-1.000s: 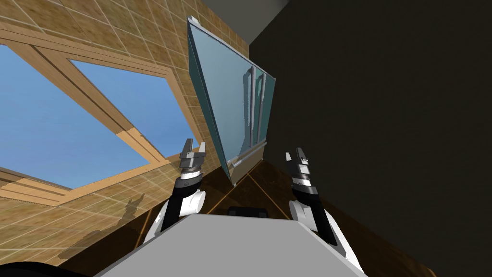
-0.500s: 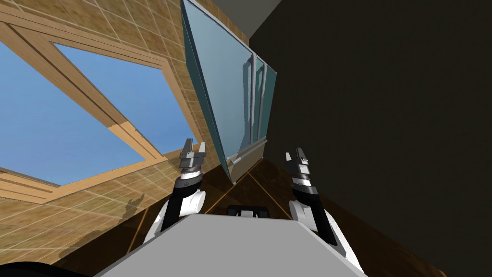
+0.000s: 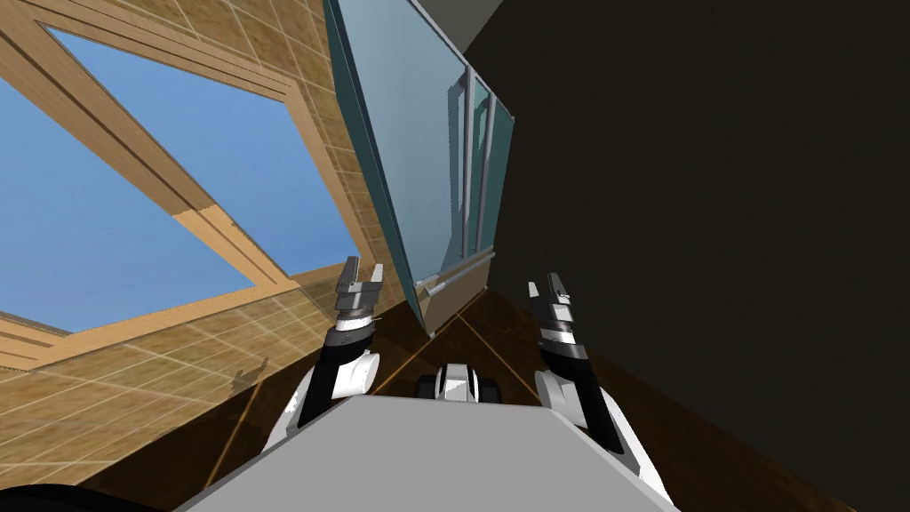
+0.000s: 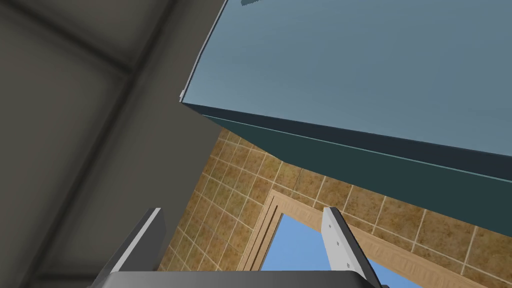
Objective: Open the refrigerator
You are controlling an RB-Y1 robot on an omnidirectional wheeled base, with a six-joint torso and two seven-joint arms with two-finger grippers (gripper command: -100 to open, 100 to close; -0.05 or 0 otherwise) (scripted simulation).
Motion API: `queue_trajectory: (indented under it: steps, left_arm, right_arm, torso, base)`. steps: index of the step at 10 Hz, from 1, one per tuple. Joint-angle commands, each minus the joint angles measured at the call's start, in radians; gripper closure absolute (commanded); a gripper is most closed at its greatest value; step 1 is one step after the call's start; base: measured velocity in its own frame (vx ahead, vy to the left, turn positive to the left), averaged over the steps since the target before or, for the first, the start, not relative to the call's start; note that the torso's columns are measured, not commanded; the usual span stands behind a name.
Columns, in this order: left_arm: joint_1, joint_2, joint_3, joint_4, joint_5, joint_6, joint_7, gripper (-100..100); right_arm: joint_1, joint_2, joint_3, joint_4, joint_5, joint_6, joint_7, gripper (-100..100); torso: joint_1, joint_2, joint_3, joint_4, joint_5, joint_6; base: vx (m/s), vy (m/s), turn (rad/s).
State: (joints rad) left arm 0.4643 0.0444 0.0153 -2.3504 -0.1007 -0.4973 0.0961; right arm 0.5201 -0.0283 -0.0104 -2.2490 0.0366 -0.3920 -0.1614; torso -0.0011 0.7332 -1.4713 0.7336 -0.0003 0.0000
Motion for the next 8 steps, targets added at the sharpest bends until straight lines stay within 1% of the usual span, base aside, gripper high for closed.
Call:
queue_trajectory:
  steps: [1,4,8]
  left_arm:
    - [-0.01,0.047,0.001,0.036,0.018,-0.014,0.011,-100]
    - [-0.031,0.081,0.003,0.104,0.049,-0.041,0.028,-100]
    - [-0.068,0.103,0.005,0.217,0.103,-0.089,0.058,-100]
  right_arm:
    - [0.0,0.0,0.0,0.0,0.0,0.0,0.0,0]
    - [0.0,0.0,0.0,0.0,0.0,0.0,0.0,0]
    - [0.0,0.0,0.0,0.0,0.0,0.0,0.0,0]
  torso:
    - [0.0,0.002,-0.005,0.003,0.0,0.0]
    - [0.001,0.003,-0.006,0.004,0.0,0.0]
    - [0.001,0.005,-0.005,0.004,0.0,0.0]
  base:
    - [0.048,-0.062,-0.005]
    - [0.094,-0.065,-0.006]
    - [0.112,-0.112,-0.007]
